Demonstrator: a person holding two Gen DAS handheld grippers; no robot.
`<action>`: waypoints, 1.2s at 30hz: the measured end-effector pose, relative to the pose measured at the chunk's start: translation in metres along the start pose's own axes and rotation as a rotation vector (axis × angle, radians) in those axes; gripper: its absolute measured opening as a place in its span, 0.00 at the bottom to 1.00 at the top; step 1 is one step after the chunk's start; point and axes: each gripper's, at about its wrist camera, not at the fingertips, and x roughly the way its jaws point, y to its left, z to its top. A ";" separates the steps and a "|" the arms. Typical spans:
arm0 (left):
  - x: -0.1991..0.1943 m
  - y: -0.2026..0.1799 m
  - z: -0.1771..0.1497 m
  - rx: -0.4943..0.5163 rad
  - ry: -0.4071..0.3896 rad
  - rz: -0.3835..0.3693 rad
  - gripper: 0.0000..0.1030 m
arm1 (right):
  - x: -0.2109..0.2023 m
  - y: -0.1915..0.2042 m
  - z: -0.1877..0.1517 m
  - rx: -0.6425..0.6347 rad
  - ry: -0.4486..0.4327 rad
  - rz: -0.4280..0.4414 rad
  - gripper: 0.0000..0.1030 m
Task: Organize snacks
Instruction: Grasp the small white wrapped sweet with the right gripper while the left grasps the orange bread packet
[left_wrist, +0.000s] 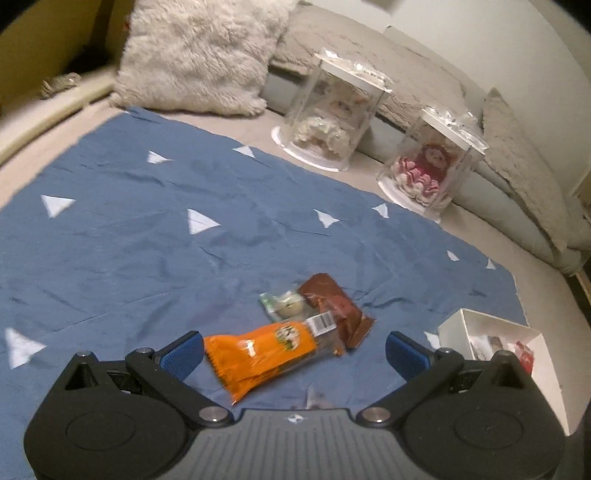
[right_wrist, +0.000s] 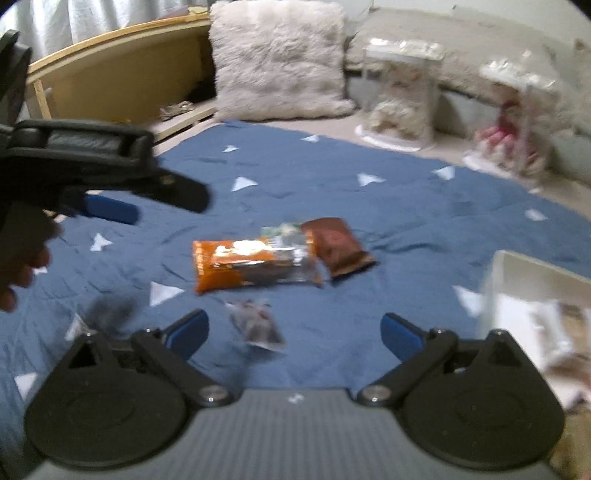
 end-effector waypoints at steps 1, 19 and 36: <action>0.006 0.000 0.001 0.007 0.002 -0.001 0.99 | 0.005 0.000 0.001 0.003 0.002 0.013 0.91; 0.050 0.010 -0.008 0.005 0.180 -0.129 0.93 | 0.045 0.003 -0.001 -0.053 0.116 0.085 0.37; 0.070 0.002 0.000 0.055 0.090 -0.053 0.90 | 0.006 -0.053 -0.017 0.063 0.101 -0.019 0.37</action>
